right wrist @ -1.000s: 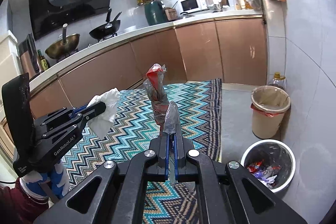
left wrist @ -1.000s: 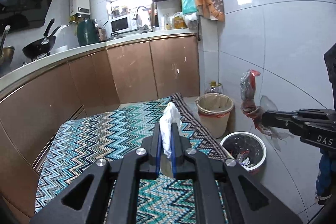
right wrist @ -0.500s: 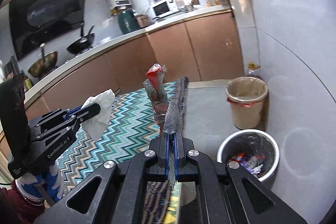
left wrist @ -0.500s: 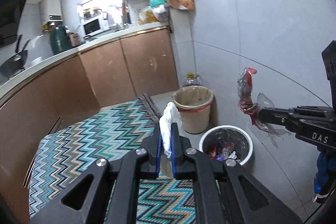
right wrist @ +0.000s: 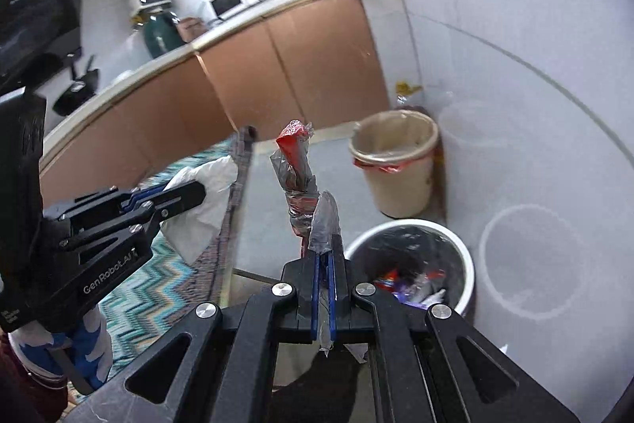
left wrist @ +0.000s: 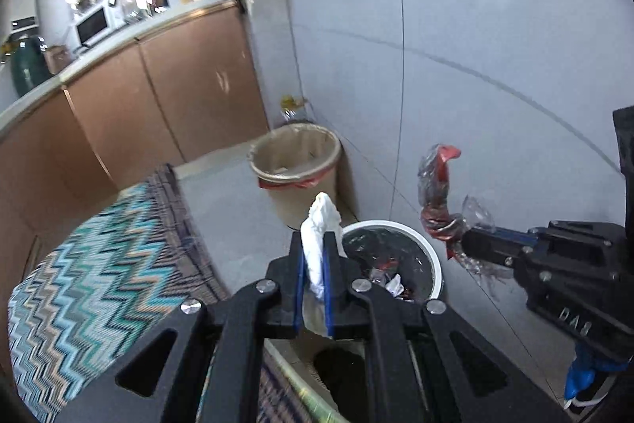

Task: Collect trash
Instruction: 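Carry the tissue and wrapper over the steel bin and open both tools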

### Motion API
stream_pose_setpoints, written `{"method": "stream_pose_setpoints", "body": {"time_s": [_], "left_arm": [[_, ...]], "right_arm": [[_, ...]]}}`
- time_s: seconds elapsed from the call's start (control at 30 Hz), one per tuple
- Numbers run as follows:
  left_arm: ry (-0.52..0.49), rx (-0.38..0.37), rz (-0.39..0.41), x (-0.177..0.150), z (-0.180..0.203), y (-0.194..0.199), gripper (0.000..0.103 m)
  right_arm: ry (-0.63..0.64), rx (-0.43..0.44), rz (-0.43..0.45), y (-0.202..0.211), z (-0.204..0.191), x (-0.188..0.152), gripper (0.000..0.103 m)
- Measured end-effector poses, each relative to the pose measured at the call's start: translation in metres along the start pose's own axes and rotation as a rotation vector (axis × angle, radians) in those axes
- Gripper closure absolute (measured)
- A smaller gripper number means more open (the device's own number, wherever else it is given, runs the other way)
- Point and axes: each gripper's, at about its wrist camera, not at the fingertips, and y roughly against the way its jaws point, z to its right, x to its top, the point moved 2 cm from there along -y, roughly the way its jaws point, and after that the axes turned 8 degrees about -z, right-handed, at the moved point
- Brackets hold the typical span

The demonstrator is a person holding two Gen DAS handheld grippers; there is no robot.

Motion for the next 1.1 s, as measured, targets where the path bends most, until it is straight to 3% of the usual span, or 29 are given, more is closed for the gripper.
{"method": "stream_pose_setpoints", "body": {"time_s": [0.4, 0.47, 0.53, 0.63, 0.83, 1.1], "left_arm": [[0.013, -0.091, -0.107, 0.028, 0.012, -0.097, 0.092], [0.026, -0.117, -0.130, 0.029, 0.013, -0.109, 0.083], [0.045, -0.144, -0.140, 0.029, 0.012, -0.118, 0.065], [0.060, -0.167, -0.142, 0.029, 0.013, -0.125, 0.059], [0.096, -0.177, -0.115, 0.028, 0.006, -0.112, 0.059], [0.136, -0.108, 0.023, 0.018, -0.012, -0.031, 0.058]], "right_arm": [[-0.067, -0.100, -0.081, -0.079, 0.053, 0.010, 0.096], [-0.070, -0.112, -0.098, -0.088, 0.059, 0.009, 0.090], [-0.073, -0.132, -0.112, -0.096, 0.064, 0.007, 0.078], [-0.084, -0.140, -0.115, -0.099, 0.070, 0.005, 0.066], [-0.077, -0.157, -0.101, -0.091, 0.066, 0.006, 0.055], [-0.004, -0.189, -0.014, -0.047, 0.025, 0.014, 0.030]]}}
